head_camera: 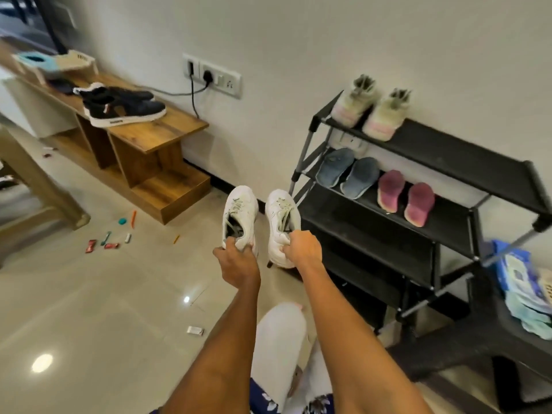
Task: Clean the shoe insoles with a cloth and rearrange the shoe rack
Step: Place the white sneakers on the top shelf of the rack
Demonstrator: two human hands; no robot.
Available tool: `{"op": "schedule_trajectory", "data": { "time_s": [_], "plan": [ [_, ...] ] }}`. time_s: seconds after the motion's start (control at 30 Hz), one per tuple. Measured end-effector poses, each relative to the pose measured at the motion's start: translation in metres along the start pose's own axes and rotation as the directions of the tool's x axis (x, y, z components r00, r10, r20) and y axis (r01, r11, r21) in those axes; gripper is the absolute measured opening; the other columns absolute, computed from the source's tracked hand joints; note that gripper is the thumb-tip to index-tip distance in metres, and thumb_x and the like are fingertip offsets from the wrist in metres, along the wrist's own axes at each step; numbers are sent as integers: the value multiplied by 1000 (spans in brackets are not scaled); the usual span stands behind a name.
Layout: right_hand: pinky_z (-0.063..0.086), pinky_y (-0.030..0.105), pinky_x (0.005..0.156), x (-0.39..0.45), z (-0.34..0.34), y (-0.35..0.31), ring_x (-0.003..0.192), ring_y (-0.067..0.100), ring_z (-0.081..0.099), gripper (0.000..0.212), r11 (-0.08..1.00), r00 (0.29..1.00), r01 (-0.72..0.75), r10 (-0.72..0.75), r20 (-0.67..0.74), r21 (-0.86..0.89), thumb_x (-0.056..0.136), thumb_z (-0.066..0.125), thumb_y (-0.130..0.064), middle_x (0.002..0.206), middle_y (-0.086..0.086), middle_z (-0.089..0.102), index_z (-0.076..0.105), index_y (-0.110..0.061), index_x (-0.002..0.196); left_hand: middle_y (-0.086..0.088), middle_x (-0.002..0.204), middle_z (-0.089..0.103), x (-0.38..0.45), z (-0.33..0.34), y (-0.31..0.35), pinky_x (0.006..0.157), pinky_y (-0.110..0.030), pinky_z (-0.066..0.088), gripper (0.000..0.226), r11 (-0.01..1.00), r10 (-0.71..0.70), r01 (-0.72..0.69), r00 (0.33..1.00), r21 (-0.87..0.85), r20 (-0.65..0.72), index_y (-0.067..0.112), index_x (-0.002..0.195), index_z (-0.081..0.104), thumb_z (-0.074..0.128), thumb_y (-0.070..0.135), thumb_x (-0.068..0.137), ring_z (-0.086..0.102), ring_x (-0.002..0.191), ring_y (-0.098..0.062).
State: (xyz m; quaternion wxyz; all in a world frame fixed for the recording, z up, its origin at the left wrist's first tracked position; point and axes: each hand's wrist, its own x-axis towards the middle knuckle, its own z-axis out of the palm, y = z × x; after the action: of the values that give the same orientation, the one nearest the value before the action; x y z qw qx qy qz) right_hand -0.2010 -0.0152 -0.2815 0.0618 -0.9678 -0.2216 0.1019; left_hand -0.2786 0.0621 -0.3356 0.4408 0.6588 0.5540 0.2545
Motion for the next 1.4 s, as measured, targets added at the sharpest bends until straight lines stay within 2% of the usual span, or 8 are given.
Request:
{"op": "schedule_trajectory", "data": {
  "time_s": [0.13, 0.27, 0.37, 0.53, 0.77, 1.07, 1.23, 1.4],
  "plan": [
    [45, 30, 75, -43, -31, 0, 98, 26, 63, 22, 1000, 995, 0, 0, -96, 1, 90, 58, -25, 106, 10, 66, 63, -11, 106, -14, 114, 47, -24, -30, 25, 72, -34, 44, 35, 997, 66, -67, 998, -46, -9, 14, 116, 57, 68, 21, 84, 57, 95, -30],
    [42, 30, 69, -96, -70, -1, 94, 26, 63, 19, 1000, 969, -8, 12, -247, 19, 89, 58, -23, 102, 10, 66, 62, -9, 102, -12, 112, 48, -58, -68, 51, 70, -30, 39, 31, 971, 225, -221, 974, -90, 32, 16, 111, 59, 69, 22, 83, 55, 93, -27],
    [41, 29, 66, -124, -88, 1, 93, 26, 63, 18, 999, 946, -25, 36, -322, 39, 88, 58, -20, 101, 11, 66, 61, -7, 99, -11, 112, 47, -78, -88, 63, 72, -32, 43, 32, 944, 324, -318, 944, -90, 61, 18, 112, 58, 69, 25, 83, 55, 91, -26],
    [41, 30, 70, -164, -115, 11, 98, 26, 61, 23, 994, 904, -72, 98, -417, 79, 89, 58, -21, 106, 11, 64, 59, -6, 107, -11, 112, 48, -104, -108, 84, 75, -34, 49, 33, 904, 424, -417, 901, -95, 87, 19, 113, 56, 68, 27, 83, 58, 90, -26],
    [46, 31, 71, -195, -171, 40, 101, 26, 61, 26, 986, 851, -161, 159, -500, 39, 90, 57, -21, 110, 11, 64, 58, -7, 112, -11, 117, 48, -143, -122, 129, 76, -29, 38, 35, 864, 502, -481, 839, -145, 209, 20, 119, 55, 65, 23, 86, 58, 94, -28],
    [42, 29, 68, -193, -235, 101, 100, 26, 61, 24, 970, 788, -234, 227, -572, 62, 90, 58, -20, 108, 11, 63, 59, -6, 109, -12, 121, 48, -190, -86, 198, 78, -33, 41, 35, 809, 588, -567, 763, -158, 268, 19, 119, 54, 64, 29, 87, 57, 99, -28],
    [44, 31, 71, -159, -264, 147, 100, 28, 61, 25, 954, 787, -288, 287, -546, 85, 90, 55, -20, 108, 14, 64, 59, -4, 109, -13, 122, 48, -198, -37, 253, 81, -36, 44, 36, 768, 638, -621, 714, -160, 288, 18, 117, 54, 66, 31, 85, 55, 104, -30],
    [48, 32, 80, -105, -286, 194, 102, 28, 61, 31, 947, 810, -310, 312, -497, 88, 87, 60, -22, 111, 14, 64, 60, -4, 112, -14, 127, 48, -190, 28, 306, 89, -38, 44, 46, 723, 681, -679, 671, -126, 294, 18, 126, 51, 66, 34, 85, 52, 112, -29]
  ]
}}
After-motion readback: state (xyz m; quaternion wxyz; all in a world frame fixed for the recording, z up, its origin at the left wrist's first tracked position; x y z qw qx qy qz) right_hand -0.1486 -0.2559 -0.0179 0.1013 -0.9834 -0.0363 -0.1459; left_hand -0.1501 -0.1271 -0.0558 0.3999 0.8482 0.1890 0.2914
